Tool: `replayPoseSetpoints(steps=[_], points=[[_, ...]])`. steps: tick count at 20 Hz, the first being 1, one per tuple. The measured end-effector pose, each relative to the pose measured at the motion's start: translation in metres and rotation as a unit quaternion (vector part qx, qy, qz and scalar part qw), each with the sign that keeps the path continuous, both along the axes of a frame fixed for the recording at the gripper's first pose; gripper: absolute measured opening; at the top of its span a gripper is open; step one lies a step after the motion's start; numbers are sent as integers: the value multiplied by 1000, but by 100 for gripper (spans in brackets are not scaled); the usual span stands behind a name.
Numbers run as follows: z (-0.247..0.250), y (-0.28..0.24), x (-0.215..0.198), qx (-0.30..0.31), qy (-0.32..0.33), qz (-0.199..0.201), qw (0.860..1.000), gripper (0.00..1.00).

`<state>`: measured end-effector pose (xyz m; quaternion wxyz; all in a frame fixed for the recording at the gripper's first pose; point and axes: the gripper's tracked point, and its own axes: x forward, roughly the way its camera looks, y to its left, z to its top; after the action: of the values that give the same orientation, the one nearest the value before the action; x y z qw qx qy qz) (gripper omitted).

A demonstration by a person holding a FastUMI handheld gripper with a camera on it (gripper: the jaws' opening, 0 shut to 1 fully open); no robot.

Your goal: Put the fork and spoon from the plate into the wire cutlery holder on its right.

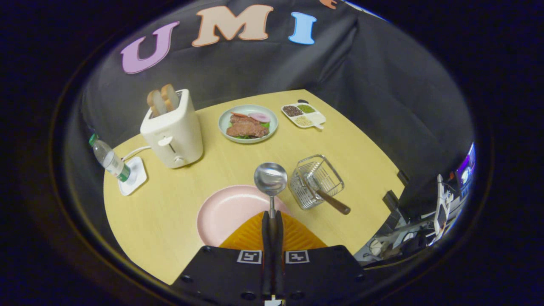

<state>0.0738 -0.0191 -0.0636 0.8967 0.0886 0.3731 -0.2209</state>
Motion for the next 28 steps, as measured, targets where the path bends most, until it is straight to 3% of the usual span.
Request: replayPoseSetpoints(steps=[6,15,22,26,27,28], points=[[-6,-43,0,50,68,-83,993,6],[-36,-71,12,108,176,-112,972,6],[-61,-83,29,153,222,-84,959,6],[-63,-92,35,156,215,-58,962,12],[-61,-95,36,153,213,-54,963,15],[-60,-97,37,151,205,-51,966,26]])
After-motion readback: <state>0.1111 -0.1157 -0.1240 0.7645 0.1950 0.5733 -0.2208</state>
